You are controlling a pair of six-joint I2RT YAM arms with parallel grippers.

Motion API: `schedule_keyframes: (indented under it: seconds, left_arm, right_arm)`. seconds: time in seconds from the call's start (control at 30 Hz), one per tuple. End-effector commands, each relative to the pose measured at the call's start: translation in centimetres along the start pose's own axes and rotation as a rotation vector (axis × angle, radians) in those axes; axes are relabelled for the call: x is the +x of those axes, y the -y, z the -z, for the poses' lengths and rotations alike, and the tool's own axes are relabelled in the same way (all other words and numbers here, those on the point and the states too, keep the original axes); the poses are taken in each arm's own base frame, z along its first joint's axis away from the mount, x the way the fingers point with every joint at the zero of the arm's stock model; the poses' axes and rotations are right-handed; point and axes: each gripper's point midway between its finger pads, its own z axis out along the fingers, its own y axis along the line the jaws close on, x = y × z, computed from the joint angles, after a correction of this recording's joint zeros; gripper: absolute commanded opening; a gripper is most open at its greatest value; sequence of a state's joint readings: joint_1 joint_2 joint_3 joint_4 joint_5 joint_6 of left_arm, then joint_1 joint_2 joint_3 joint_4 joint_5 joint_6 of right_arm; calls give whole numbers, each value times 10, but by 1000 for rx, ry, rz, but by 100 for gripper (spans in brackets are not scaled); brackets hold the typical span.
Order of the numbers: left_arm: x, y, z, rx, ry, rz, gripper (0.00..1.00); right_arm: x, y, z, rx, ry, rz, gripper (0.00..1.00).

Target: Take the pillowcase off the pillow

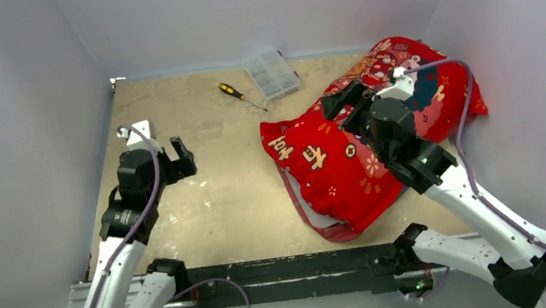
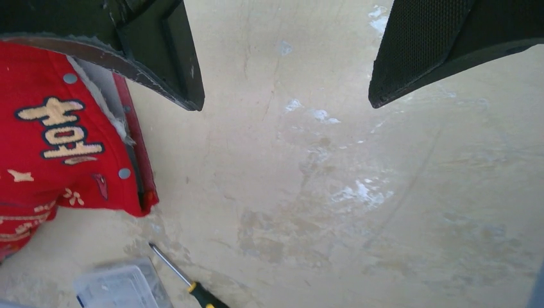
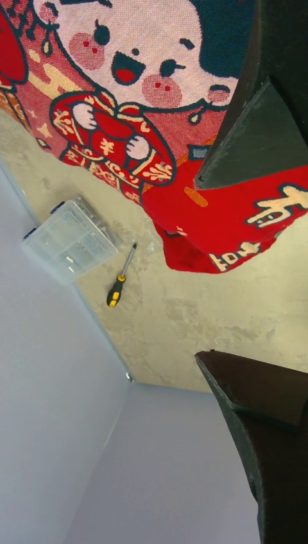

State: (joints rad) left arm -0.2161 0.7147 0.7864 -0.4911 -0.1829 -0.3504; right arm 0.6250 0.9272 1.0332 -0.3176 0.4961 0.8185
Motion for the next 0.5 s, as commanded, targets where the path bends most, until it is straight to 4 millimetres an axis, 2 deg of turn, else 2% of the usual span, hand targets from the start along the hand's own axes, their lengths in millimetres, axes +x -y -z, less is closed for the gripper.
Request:
schedule_keyframes:
  seconds: [0.0, 0.2, 0.47]
  left_arm:
    - [9, 28, -12, 143, -62, 15, 99]
    - [25, 78, -33, 347, -169, 124, 99]
    - [22, 162, -55, 535, -166, 147, 99]
  right_arm:
    - [-13, -14, 5, -62, 37, -43, 99]
    - [-10, -4, 1, -11, 42, -25, 99]
    - [-9, -4, 0, -13, 44, -20, 99]
